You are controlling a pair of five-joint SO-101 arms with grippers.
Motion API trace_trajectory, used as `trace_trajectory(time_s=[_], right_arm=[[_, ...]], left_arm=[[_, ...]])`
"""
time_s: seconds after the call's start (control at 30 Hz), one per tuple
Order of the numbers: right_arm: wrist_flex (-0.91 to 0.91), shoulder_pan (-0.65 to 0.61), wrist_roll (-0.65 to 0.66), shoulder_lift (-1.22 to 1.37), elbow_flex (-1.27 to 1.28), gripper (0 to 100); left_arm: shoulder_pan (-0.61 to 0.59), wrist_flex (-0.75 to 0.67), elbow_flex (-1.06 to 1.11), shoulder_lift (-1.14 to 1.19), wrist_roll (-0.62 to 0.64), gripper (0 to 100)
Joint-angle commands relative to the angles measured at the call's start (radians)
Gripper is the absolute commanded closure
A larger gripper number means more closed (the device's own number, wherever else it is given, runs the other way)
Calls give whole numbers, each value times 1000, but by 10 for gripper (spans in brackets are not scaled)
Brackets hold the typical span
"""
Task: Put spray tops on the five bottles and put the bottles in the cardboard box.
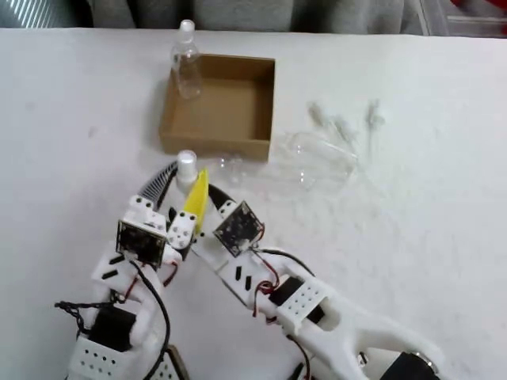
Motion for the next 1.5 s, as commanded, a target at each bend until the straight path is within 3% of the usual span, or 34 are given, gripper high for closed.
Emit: trace_trajectory(time_s=[0.0,0.13,0.37,0.63,0.93,1.3,1.47], right_arm=[[2,35,-2,-28,-60,982],[2,35,-2,-28,-60,982],[2,35,-2,-25,-57,982],[7,38,-2,-25,-52,982],[8,45,-2,-24,-37,982],[8,45,-2,-24,-25,982],[8,47,0,-24,-20,982]], left_arm=[[-18,6,0,-5,-6,882],[-19,38,0,-5,80,810],[-81,40,-2,-5,94,733],[-82,51,-34,-5,95,721],[-73,313,-219,-5,91,721],[-74,394,-377,-5,91,720],[-82,505,-511,-5,87,720]])
